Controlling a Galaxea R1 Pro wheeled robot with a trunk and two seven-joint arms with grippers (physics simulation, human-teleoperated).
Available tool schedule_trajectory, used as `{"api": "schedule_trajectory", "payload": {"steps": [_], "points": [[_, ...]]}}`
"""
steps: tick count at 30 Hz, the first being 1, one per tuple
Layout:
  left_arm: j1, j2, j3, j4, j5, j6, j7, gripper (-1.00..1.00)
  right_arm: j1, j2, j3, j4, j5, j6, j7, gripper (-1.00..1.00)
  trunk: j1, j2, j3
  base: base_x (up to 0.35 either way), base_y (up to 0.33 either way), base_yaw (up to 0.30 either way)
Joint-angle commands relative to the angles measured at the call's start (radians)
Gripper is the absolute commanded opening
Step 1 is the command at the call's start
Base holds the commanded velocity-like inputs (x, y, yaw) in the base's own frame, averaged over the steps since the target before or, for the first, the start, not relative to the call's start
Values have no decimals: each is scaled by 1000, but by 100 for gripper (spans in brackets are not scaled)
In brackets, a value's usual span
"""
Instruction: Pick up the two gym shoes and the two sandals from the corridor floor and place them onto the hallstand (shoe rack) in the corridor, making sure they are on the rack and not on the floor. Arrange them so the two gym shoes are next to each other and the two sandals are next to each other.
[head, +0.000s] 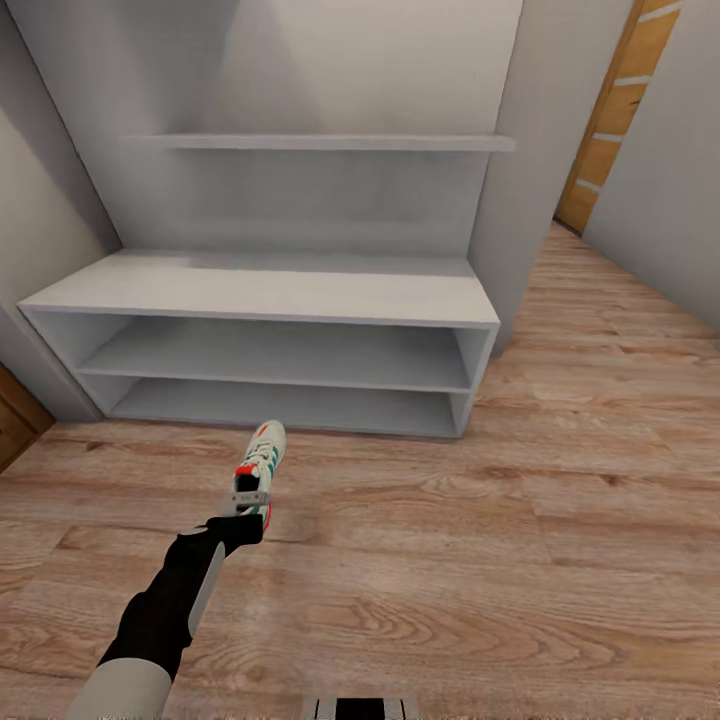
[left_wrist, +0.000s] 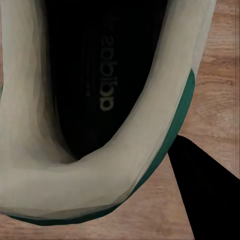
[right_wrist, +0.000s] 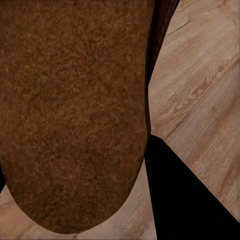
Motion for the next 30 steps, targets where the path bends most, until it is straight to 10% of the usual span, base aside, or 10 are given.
{"api": "schedule_trajectory", "payload": {"steps": [1,30], "points": [[-3,-3,4,-2,-7,5,-6,-100,-1,0,-1,-1,-1,6,0,-100,0,-1,-6,0,0,0],[-14,-43,2,-34,-7,-23,-6,-100,-1,0,0,-1,0,6,-2,-100,1,-1,-12,143,0,0]]}}
